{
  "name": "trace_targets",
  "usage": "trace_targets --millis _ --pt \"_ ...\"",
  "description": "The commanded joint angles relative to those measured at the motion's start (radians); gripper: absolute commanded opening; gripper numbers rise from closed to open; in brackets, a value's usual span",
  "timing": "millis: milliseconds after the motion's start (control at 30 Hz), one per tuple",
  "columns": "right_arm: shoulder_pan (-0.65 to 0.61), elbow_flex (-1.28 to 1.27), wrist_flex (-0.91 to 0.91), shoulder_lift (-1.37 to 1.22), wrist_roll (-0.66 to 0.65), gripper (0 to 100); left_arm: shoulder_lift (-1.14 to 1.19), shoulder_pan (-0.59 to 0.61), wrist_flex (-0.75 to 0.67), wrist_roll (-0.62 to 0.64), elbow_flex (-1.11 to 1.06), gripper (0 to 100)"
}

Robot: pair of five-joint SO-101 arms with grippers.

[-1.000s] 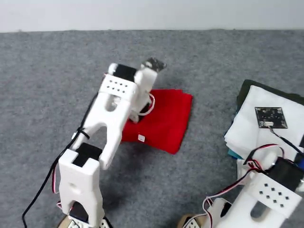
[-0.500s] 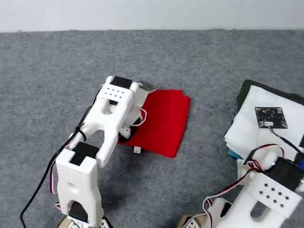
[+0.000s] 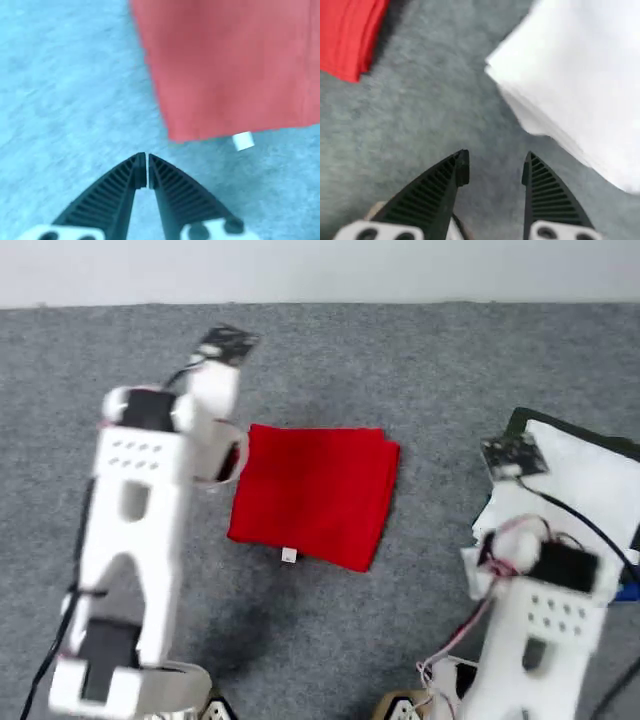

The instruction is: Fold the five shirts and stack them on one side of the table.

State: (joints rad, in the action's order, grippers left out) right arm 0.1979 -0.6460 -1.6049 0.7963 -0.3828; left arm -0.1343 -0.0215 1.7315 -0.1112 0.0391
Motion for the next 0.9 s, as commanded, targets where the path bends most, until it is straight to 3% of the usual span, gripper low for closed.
trace_targets --millis 0,200,467,867 --pt "-0.145 0.126 0.033 -0.165 0.089 18.0 -0.167 0.12 0.025 -0.051 -0.064 2" --pt "-0.326 0.388 0.048 -0.479 0.235 18.0 -0.316 0.328 0.023 -0.178 -0.147 2" --pt "-0.392 0.77 0.056 -0.874 0.348 18.0 -0.361 0.565 0.023 -0.31 -0.179 2" --pt "-0.429 1.165 0.081 -1.262 0.368 17.7 -0.29 0.595 0.021 -0.351 -0.189 2"
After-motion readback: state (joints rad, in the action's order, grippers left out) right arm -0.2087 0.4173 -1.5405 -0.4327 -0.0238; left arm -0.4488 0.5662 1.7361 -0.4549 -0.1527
